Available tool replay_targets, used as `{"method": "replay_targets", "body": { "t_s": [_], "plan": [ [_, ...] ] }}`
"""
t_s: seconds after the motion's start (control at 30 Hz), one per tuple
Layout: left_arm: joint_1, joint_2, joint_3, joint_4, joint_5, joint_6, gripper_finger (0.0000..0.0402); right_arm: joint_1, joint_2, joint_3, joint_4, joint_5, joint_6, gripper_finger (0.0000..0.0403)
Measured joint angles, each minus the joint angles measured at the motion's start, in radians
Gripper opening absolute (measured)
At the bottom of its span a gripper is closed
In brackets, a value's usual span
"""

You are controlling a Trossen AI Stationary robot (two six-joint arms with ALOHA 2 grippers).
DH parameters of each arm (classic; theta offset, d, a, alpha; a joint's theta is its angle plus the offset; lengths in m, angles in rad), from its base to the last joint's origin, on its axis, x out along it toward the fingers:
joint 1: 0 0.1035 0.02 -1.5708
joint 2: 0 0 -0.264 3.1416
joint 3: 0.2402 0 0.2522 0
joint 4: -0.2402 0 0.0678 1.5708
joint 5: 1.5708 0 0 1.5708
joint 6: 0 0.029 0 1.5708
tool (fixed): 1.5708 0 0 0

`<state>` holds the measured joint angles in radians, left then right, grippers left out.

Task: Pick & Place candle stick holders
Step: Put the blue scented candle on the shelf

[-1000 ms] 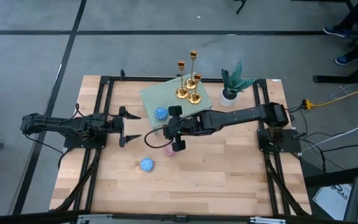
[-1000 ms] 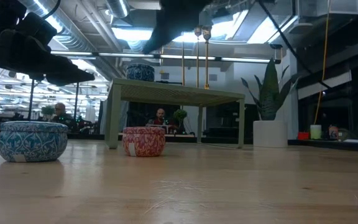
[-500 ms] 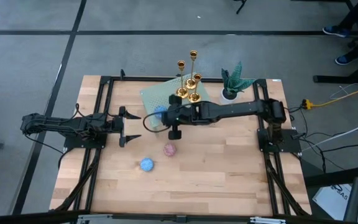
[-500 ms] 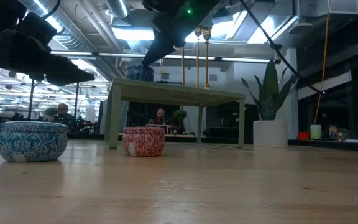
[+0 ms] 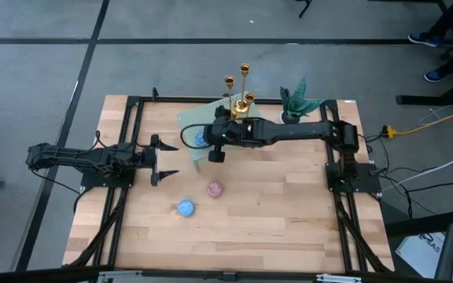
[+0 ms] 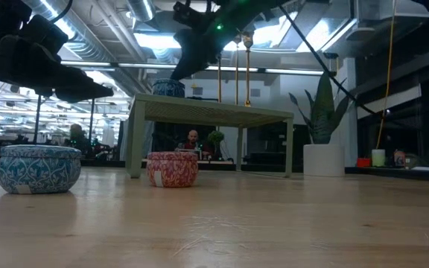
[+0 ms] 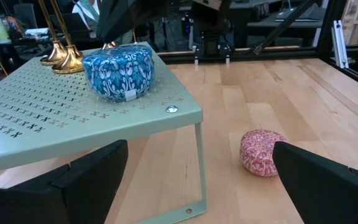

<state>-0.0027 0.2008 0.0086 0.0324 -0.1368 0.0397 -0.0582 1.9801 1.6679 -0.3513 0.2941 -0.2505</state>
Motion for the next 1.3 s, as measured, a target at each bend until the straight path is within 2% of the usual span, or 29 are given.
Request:
{"method": "replay_targets", "body": {
  "t_s": [0.23,0.37,0.53,0.83,1.3],
  "plan": [
    [0.0,0.0,0.0,0.0,0.0,0.0,0.04,0.06,-0.017,0.102,-0.125,-0.004,0.011,0.0003],
    [0.0,0.0,0.0,0.0,0.0,0.0,0.04,0.101,-0.016,0.102,-0.15,-0.032,0.015,0.0003],
    [0.0,0.0,0.0,0.0,0.0,0.0,0.04,0.117,0.005,0.037,-0.139,-0.036,0.032,0.0003],
    [0.0,0.0,0.0,0.0,0.0,0.0,0.04,0.069,0.017,-0.052,-0.009,-0.033,0.041,0.0003],
    [0.0,0.0,0.0,0.0,0.0,0.0,0.04,-0.032,0.046,-0.056,0.121,-0.033,0.037,0.0003]
  ]
}}
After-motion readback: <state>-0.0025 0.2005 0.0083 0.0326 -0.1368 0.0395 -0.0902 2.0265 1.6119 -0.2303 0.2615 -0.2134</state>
